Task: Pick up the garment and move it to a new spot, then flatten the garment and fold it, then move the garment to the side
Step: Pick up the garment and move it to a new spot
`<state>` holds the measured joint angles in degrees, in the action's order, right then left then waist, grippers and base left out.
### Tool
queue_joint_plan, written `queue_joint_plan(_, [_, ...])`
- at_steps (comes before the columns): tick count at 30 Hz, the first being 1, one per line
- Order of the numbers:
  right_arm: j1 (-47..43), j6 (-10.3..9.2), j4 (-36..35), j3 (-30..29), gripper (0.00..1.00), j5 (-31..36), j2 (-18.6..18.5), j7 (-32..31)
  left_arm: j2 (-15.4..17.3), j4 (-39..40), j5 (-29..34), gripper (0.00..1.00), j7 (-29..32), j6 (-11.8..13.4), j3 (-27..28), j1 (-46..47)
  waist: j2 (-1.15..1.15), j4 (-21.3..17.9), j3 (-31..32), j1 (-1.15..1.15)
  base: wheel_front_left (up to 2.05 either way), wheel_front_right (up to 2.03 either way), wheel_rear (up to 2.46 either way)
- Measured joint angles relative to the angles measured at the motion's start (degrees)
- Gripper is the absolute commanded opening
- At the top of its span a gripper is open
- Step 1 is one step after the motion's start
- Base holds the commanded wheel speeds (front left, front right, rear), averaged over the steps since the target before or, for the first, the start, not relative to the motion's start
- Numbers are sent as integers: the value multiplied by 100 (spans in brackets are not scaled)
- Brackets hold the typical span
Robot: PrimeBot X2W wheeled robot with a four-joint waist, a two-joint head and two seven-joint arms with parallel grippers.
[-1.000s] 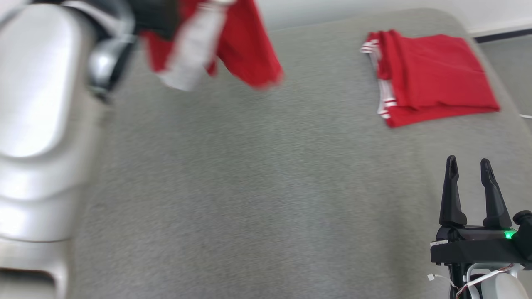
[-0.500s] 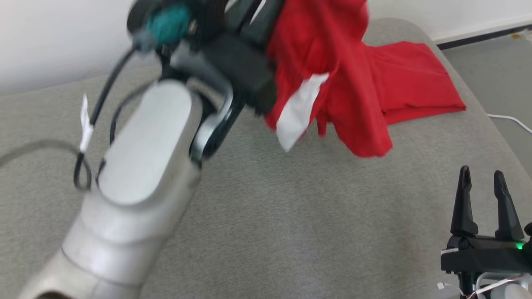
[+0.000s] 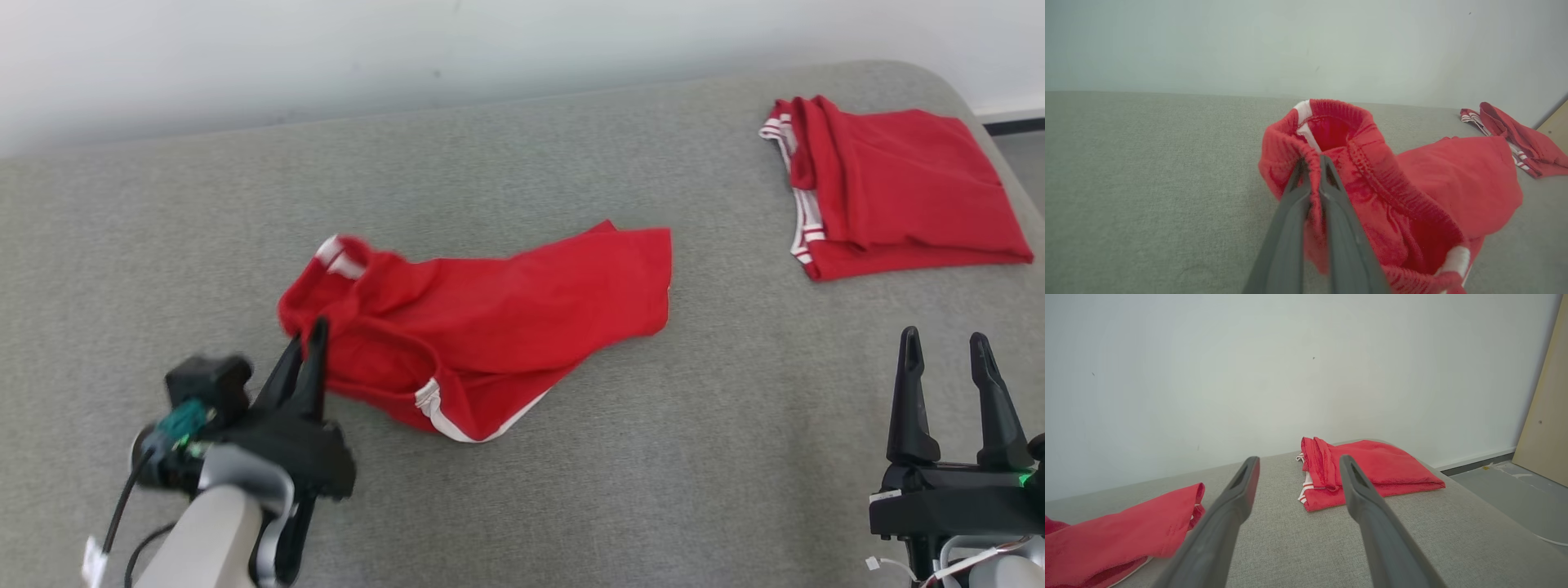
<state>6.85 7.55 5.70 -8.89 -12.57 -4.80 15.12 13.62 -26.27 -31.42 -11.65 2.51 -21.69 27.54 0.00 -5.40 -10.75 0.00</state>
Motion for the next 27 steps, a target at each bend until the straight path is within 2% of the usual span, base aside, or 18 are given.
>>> queue_joint_plan(1, [3, 0, 14, 12, 100, 0, -20, 0, 12, -47, -37, 0, -60, 0, 52, -96, 0, 41, 5, 0, 0, 0, 0])
queue_joint_plan(2, [4, 0, 40, 25, 100, 0, -53, 0, 29, -104, -53, 19, -120, 1, 98, -174, 0, 77, 12, 0, 0, 0, 0])
queue_joint_plan(3, [4, 0, 57, 41, 100, 0, -79, 0, 58, -153, -43, 98, -167, 2, 118, -235, 0, 109, 22, 0, 0, 0, 0])
queue_joint_plan(9, [-44, 0, 86, 98, 100, 0, -126, 0, 81, -42, 100, 100, -324, 2, 359, -487, 0, 193, 156, 0, 0, 0, 0])
queue_joint_plan(20, [-230, 0, 35, 381, 100, -81, -154, 0, 202, 1905, 1089, 100, -343, 103, 1433, -1532, 0, 469, 487, 0, 0, 0, 0])
queue_joint_plan(27, [-407, 0, 3, 523, 100, -82, -144, 1, 212, 2560, 1537, 100, -342, 105, 1708, -2391, 0, 645, 786, 0, 0, 0, 0])
